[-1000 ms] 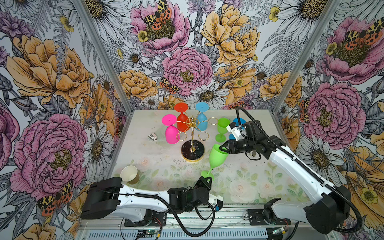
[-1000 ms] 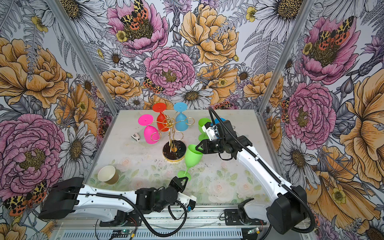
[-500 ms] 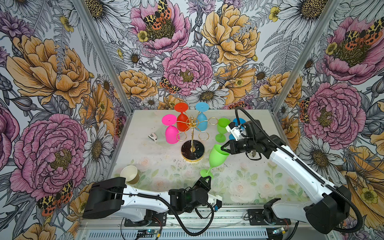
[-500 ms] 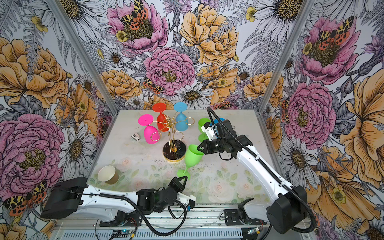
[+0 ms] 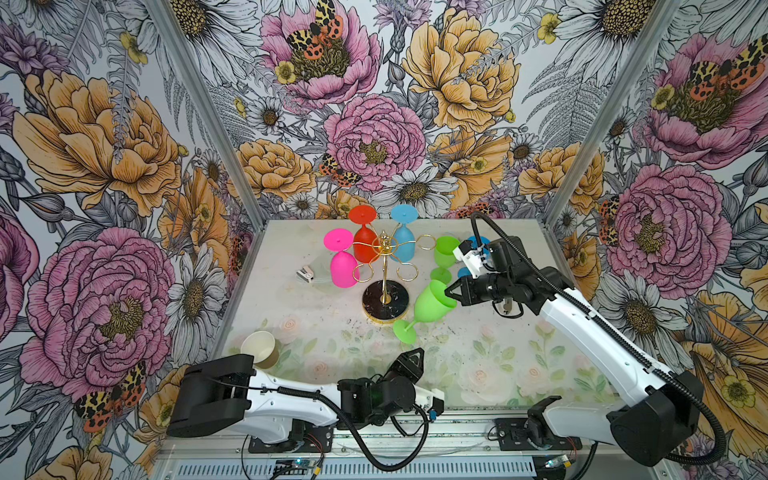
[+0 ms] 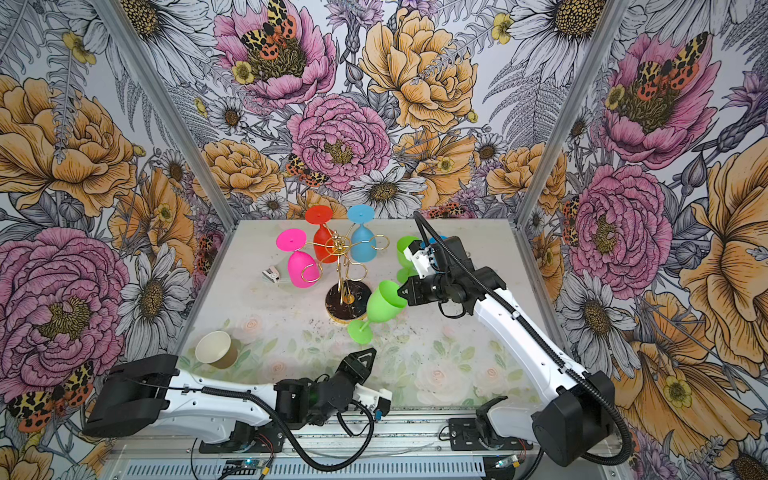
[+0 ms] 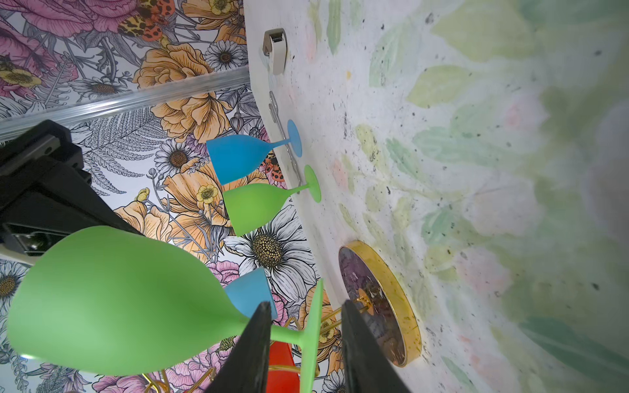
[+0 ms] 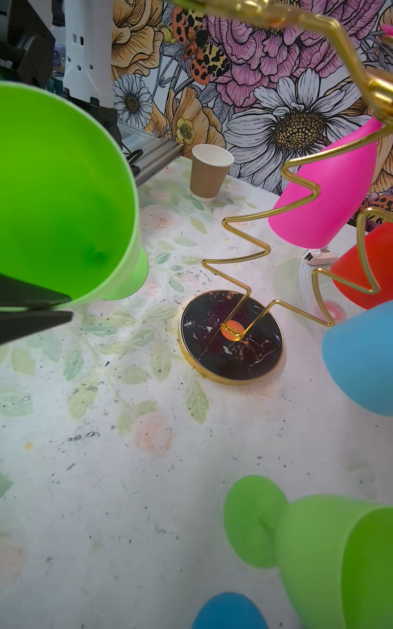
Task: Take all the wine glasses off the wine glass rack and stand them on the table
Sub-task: 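Carry the lime-green glass beside the other glasses with the right while the left withdraws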
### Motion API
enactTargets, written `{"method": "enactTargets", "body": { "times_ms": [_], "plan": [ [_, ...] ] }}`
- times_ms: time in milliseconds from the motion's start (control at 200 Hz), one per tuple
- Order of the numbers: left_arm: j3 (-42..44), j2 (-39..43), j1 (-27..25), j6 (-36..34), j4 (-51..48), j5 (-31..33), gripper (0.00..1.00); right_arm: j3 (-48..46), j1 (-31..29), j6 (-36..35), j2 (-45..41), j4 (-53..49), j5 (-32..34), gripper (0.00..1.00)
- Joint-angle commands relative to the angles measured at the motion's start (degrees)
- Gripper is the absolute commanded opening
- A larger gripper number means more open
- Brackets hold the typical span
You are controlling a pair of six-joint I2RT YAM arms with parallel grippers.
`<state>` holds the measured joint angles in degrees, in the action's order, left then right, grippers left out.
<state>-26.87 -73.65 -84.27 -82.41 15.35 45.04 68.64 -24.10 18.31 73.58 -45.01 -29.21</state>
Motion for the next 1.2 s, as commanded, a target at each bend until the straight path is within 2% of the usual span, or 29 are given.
{"method": "enactTargets", "body": {
  "times_ms": [0, 135, 235, 340, 415, 485, 520, 565, 776, 966, 1031, 1196],
  "plan": [
    [0.45, 0.19, -0.39, 3.91, 1.34, 1.12, 0.41, 1.89, -0.16, -1.15, 0.47, 0.19, 2.24, 0.0],
    [-1.43, 3.82, -0.34, 12.45, 0.74, 1.5, 0.61, 1.69, -0.14, -1.38, -0.63, 0.04, 6.6, 0.0],
    [-4.2, 8.64, -0.2, 22.7, -4.62, 1.15, 0.72, 1.74, -0.05, -1.62, -1.62, -0.08, 11.45, 0.0],
    [-7.48, 14.54, 0.35, 34.96, -11.49, 0.55, 0.76, 2.04, -0.01, -1.92, -2.16, -0.21, 16.81, 0.0],
    [-10.66, 18.41, 1.42, 45.62, -17.91, 2.31, 0.77, 2.37, -0.05, -1.74, -1.9, -0.28, 20.93, 0.0],
    [-15.75, 21.22, 4.27, 59.82, -28.66, 5.11, 0.77, 2.67, -0.14, -1.35, -1.27, -0.26, 24.99, 0.0],
    [-18.36, 22.61, 6.29, 66.47, -35.13, 4.35, 0.78, 2.75, -0.14, -1.21, -0.87, -0.29, 26.62, 0.0],
    [-20.22, 24.81, 9.27, 71.73, -40.62, 1.81, 0.78, 2.96, -0.18, -1.16, -0.21, -0.28, 28.3, 0.0],
    [-19.89, 37.2, 18.56, 81.24, -47.87, -6.68, 0.79, 5.25, -0.35, -1.45, 4.34, -0.43, 36.31, 0.0],
    [-19.18, 42.35, 33.27, 88.64, -53.15, -16.57, 0.84, 7.9, -0.46, -1.78, 9.04, -0.51, 38.35, 0.0],
    [-18.78, 42.56, 38.82, 91.75, -53.9, -20.0, 0.9, 8.66, -0.52, -2.12, 10.45, -0.52, 38.58, 0.0],
    [-18.05, 42.36, 52.61, 96.86, -54.12, -30.1, 0.89, 10.35, -0.85, -2.56, 13.34, -0.34, 39.43, 0.0]
  ]
}}
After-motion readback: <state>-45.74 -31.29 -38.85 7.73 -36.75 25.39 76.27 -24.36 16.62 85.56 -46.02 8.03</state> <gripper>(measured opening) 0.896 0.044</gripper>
